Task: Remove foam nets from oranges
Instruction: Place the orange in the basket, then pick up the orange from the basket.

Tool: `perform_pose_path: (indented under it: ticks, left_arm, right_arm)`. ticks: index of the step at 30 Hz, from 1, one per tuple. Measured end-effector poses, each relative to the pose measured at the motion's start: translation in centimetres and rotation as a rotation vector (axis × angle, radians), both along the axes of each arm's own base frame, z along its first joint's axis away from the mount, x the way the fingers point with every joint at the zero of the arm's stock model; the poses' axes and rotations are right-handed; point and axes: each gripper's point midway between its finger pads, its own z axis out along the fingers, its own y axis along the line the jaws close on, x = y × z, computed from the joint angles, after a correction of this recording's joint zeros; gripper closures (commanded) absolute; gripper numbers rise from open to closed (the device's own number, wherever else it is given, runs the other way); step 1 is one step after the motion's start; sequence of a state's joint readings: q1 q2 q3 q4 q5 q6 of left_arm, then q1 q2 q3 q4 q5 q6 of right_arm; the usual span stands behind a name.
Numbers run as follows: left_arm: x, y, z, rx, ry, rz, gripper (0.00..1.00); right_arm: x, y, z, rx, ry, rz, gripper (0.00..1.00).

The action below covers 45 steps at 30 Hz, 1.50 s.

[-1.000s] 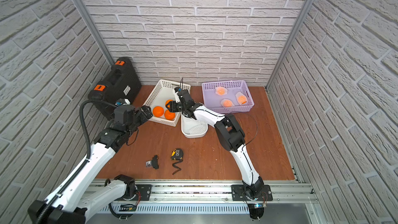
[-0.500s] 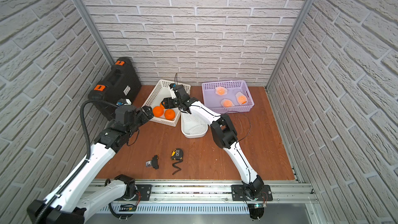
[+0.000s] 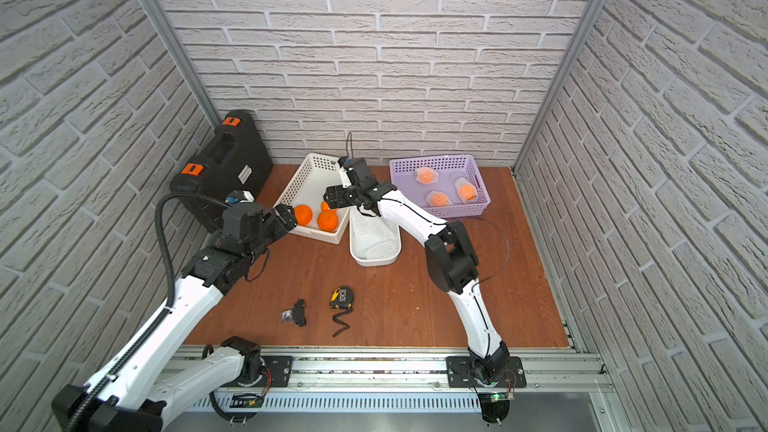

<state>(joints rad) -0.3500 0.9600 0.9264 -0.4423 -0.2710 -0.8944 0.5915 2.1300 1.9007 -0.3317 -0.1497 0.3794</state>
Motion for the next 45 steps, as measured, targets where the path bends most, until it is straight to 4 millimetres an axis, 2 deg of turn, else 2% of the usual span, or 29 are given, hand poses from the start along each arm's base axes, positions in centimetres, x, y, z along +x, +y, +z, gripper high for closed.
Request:
perform_pose_path:
  ticks: [2,4,6,8,10,12,15,20,24,28,33,39,45]
  left_arm:
    - [0.0,-0.1,0.0,-0.004,0.0,-0.006,0.02]
    - [0.0,-0.4,0.0,-0.011,0.001,-0.017,0.02]
    - [0.0,-0.6,0.1,-0.019,0.0,-0.028,0.02]
    - [0.0,-0.8,0.1,-0.026,-0.001,-0.038,0.02]
    - [0.1,-1.0,0.1,-0.032,-0.001,-0.045,0.02]
    - [0.1,-1.2,0.1,-0.037,-0.003,-0.053,0.02]
    - [0.2,-1.5,-0.1,-0.045,0.0,-0.065,0.02]
    - [0.6,-2.4,-0.5,-0.077,-0.001,-0.1,0.02]
    - [1.0,-3.7,-1.0,-0.117,-0.007,-0.158,0.02]
    - [1.4,-4.6,-1.2,-0.148,-0.007,-0.197,0.02]
    - [2.1,-5.2,-1.1,-0.186,-0.015,-0.226,0.02]
    - [2.8,-5.8,-2.0,-0.229,-0.003,-0.254,0.02]
    - [3.5,-6.5,-2.4,-0.268,0.005,-0.287,0.02]
  right_arm:
    - [-1.5,-3.6,2.6,0.008,-0.035,-0.057,0.15]
    - [-2.7,-8.1,5.8,0.032,-0.092,-0.141,0.14]
    - [-3.1,-12.7,8.5,0.064,-0.144,-0.24,0.14]
    - [-2.9,-17.4,10.1,0.083,-0.18,-0.35,0.13]
    - [-2.2,-21.5,10.3,0.079,-0.193,-0.455,0.13]
    - [-1.1,-25.7,9.1,0.035,-0.182,-0.568,0.11]
    - [0.2,-29.0,6.1,-0.033,-0.133,-0.655,0.09]
    - [2.3,-32.0,0.9,-0.102,-0.037,-0.692,0.07]
    - [5.3,-32.6,-0.9,-0.151,-0.028,-0.655,0.08]
    - [8.3,-32.1,-2.0,-0.186,-0.044,-0.596,0.08]
    - [11.9,-31.7,-5.9,-0.249,-0.022,-0.546,0.07]
    - [14.5,-31.4,-11.0,-0.299,0.026,-0.502,0.07]
    - [16.4,-31.2,-13.1,-0.311,0.038,-0.492,0.07]
